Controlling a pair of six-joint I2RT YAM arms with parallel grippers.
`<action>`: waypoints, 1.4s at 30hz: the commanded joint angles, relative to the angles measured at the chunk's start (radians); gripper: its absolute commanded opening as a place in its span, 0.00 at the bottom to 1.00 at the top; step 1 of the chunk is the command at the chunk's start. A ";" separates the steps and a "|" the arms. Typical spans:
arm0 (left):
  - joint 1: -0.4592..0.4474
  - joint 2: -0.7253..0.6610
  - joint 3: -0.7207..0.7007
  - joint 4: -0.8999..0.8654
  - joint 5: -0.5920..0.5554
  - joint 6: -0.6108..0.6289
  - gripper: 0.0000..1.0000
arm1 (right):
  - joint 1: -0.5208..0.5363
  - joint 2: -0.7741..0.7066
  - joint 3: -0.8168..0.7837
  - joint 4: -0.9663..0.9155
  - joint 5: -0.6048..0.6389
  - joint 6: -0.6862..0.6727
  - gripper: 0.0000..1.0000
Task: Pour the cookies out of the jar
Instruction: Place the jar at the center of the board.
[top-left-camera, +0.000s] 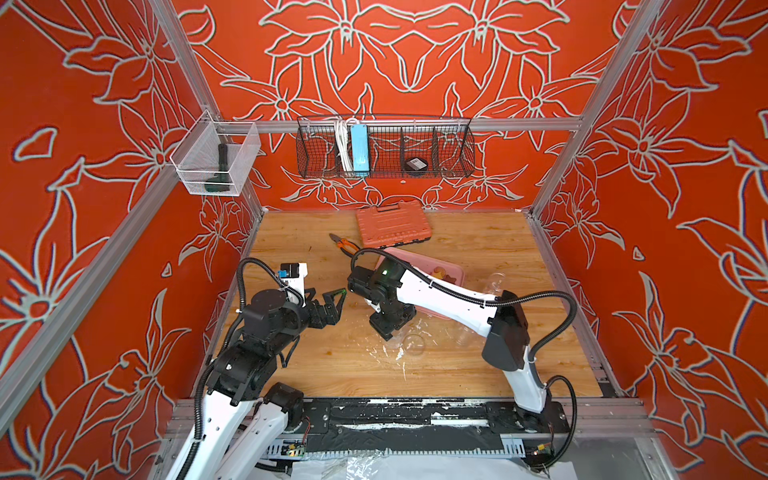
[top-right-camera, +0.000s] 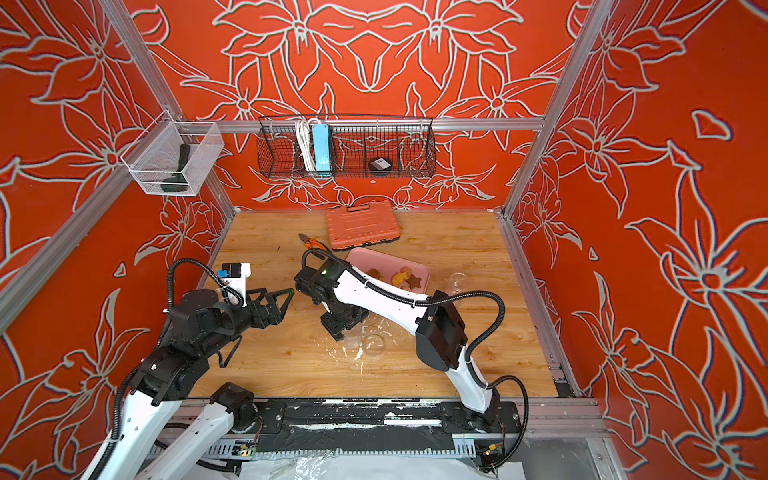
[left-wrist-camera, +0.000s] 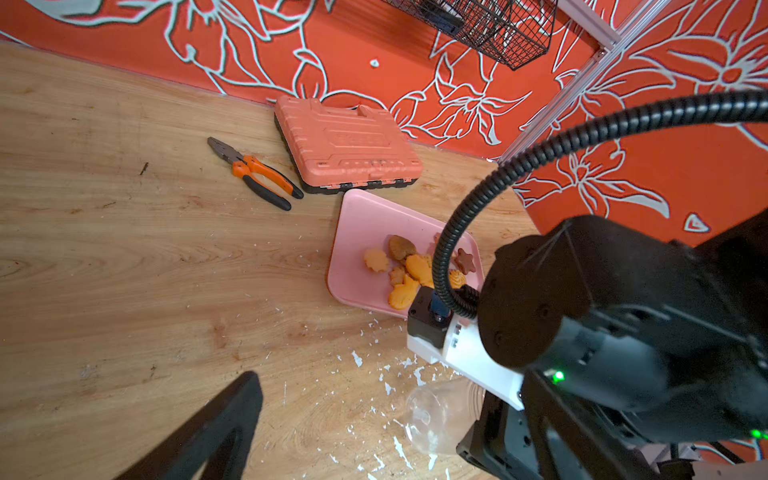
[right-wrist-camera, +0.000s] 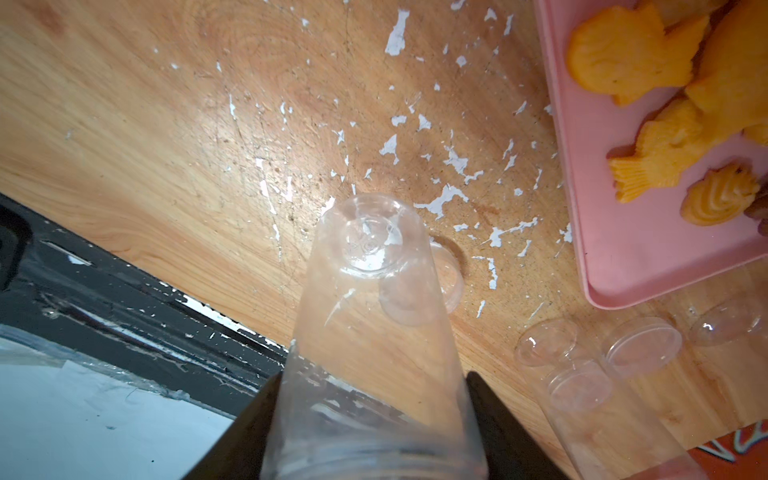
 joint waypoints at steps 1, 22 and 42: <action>0.006 -0.016 -0.020 0.036 -0.018 -0.017 0.98 | 0.005 0.020 0.028 -0.044 0.063 0.005 0.57; 0.006 -0.060 -0.129 0.108 -0.042 -0.030 0.98 | 0.005 0.107 0.045 0.000 0.037 -0.012 0.59; 0.009 -0.059 -0.131 0.108 -0.046 -0.034 0.98 | 0.005 0.115 0.058 0.007 0.028 -0.008 0.86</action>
